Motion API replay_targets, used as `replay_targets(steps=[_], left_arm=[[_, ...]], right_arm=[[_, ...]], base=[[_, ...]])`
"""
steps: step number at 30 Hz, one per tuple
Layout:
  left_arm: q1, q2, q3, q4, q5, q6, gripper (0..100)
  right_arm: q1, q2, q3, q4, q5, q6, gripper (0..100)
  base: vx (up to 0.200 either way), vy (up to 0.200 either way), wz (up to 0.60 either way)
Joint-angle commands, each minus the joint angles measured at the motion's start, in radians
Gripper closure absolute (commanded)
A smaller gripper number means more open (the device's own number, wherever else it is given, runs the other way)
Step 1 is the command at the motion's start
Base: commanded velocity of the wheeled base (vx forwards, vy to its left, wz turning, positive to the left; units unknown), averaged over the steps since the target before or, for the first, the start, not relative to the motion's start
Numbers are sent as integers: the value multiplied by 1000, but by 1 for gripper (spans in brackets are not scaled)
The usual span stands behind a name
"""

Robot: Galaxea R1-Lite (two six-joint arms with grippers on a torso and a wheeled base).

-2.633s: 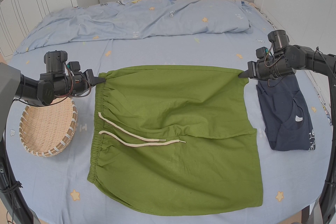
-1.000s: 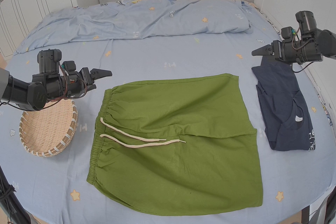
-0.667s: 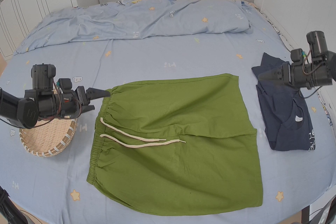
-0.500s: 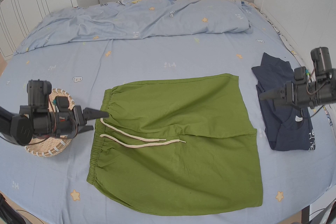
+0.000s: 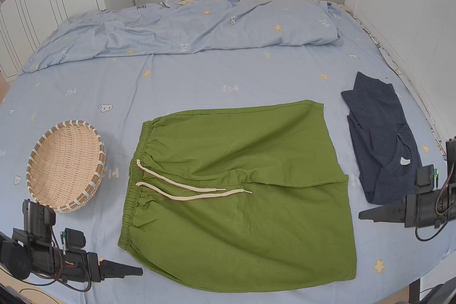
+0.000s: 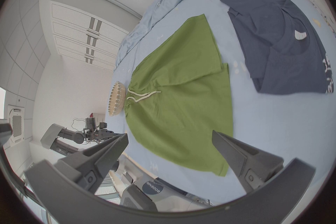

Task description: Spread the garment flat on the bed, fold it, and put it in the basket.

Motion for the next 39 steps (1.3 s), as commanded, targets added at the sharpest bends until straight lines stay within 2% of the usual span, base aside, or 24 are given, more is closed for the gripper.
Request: replay_targets(steps=[1,5,9,11,15,22,29,34,35,39], left_arm=[[112,71,50,0,-34,98,0],[127,165,24,-22,-32,112,0],[130,260,14,-126,-32,112,0],[116,304,19,-236,-30,101,0],[113,349,10,-318,-30,96,0],[112,384,-10,-362,-32,75,0],[89,395,-50,-430,-34,-43,0],[92,424,-39,-482,-34,-54,0],[95,429,-38,-494,-34,-54,100],[99,433,-35,-514,-34,-57,100]], right_arm=[[40,-108,69,-23,8,20,0],[40,-108,68,-23,9,20,0],[41,-106,66,-23,9,19,0],[41,-108,66,-23,9,17,0],[40,-113,66,-23,9,19,0],[41,-117,63,-23,9,19,0],[41,-122,66,-25,9,17,0],[41,-120,68,-25,9,17,0],[41,-120,68,-23,9,16,0],[41,-120,68,-25,9,16,0]], base=[[0,0,0],[0,0,0],[0,0,0],[0,0,0],[0,0,0],[0,0,0],[0,0,0],[0,0,0],[0,0,0],[0,0,0]])
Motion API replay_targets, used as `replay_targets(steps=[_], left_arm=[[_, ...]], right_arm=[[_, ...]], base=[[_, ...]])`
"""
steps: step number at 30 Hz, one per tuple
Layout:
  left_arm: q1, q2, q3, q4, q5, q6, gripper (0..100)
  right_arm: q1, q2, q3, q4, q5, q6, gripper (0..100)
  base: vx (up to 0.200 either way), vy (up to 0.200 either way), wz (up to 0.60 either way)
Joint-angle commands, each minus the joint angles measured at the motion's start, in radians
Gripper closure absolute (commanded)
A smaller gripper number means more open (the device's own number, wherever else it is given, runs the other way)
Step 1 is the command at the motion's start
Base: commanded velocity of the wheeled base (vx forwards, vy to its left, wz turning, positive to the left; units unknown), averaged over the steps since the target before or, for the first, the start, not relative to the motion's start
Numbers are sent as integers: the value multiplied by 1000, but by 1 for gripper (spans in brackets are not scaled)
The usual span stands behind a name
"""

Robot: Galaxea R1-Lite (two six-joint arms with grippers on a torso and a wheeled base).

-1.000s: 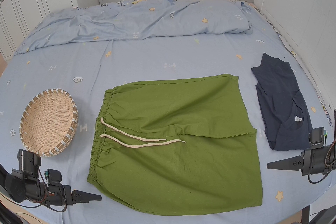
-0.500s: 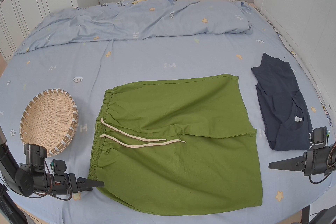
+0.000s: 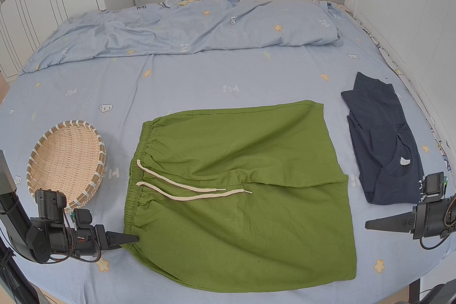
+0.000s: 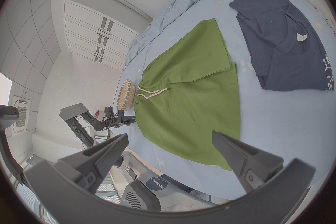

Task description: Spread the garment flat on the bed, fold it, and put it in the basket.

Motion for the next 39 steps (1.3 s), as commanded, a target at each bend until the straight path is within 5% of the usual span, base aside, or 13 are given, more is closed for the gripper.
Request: replay_targets(steps=[1,12,20,25,39], left_arm=[[5,18,4,-3,-2,-1,100],[61,-19,135,-29,-4,36,100],[188,-13,156,118,-22,306,100],[180,-10,156,113,-42,324,100],[177,-11,156,98,-44,323,100]], right_arm=[[0,5,2,0,0,0,0],[0,8,82,2,-4,-6,0],[-22,73,235,2,-7,-126,0],[-42,163,278,-9,-6,-200,0],[-48,522,456,-435,5,-278,0]], base=[[0,0,0],[0,0,0],[0,0,0],[0,0,0],[0,0,0]])
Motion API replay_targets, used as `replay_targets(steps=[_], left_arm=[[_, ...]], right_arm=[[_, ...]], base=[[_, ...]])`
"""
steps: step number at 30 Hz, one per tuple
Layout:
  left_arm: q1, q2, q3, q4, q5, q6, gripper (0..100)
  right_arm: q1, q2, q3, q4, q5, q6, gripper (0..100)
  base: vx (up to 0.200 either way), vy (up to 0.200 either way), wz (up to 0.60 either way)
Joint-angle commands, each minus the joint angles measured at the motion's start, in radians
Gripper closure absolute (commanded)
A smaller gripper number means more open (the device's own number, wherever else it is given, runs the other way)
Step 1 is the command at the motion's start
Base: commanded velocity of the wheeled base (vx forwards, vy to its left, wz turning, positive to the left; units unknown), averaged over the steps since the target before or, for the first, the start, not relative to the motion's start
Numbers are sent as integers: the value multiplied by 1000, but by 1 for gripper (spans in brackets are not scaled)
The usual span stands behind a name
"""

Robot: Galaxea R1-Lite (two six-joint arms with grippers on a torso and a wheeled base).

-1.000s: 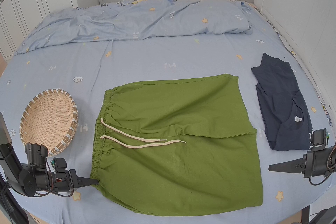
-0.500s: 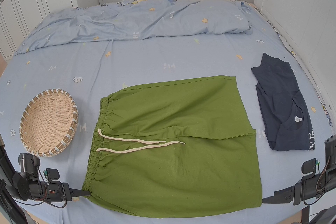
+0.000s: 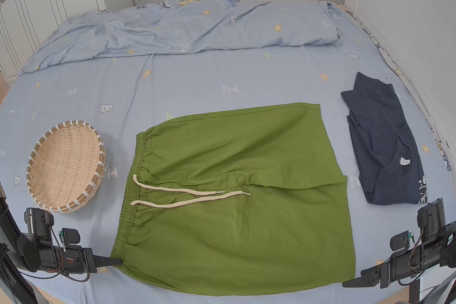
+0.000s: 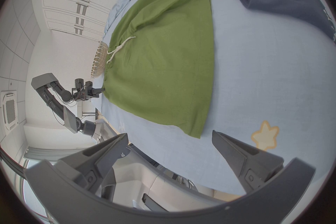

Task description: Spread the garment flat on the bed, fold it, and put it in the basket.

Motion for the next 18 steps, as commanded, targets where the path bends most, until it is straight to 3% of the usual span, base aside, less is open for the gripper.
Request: replay_targets(steps=[1,6,13,18], left_arm=[[-2,2,18,-5,-2,-1,100],[-4,2,18,-5,-2,-1,100],[-5,2,18,-7,-2,-1,100],[-7,1,18,-7,-2,-1,100]], right_arm=[[2,174,64,-92,4,-7,0],[4,219,64,-132,6,-5,0],[-6,275,64,-211,67,-5,0],[-6,396,64,-331,69,-4,0]], base=[[0,0,0],[0,0,0],[0,0,0],[0,0,0]])
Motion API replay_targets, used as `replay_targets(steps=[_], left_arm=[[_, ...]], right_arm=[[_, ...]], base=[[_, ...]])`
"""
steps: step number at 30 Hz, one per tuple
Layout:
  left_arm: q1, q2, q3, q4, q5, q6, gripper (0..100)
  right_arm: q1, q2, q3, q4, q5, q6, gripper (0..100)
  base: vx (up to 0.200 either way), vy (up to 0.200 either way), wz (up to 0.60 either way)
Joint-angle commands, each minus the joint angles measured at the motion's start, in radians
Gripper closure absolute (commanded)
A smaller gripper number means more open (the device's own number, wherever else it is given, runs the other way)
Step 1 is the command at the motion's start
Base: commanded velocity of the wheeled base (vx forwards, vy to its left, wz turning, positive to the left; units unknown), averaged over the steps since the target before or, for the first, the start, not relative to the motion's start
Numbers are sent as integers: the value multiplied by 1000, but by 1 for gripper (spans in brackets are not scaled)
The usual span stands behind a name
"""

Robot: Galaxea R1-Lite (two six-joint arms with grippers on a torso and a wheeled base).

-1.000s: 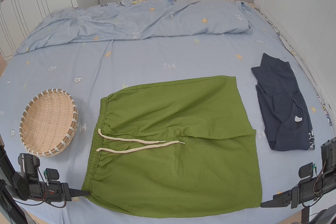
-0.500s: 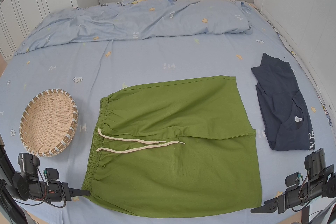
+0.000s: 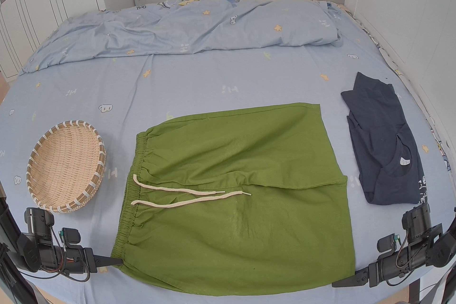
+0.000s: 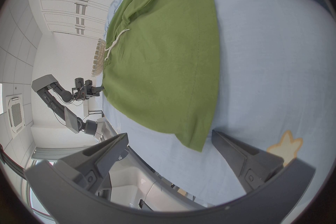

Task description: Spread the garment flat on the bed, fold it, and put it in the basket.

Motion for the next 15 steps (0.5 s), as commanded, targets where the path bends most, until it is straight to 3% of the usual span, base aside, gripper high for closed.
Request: replay_targets(steps=[1,15], left_arm=[[-1,0,18,0,0,0,100],[-1,0,16,0,0,0,100]], right_arm=[[0,121,18,-61,3,3,0],[1,124,18,-102,59,29,0]], base=[[0,0,0],[0,0,0]])
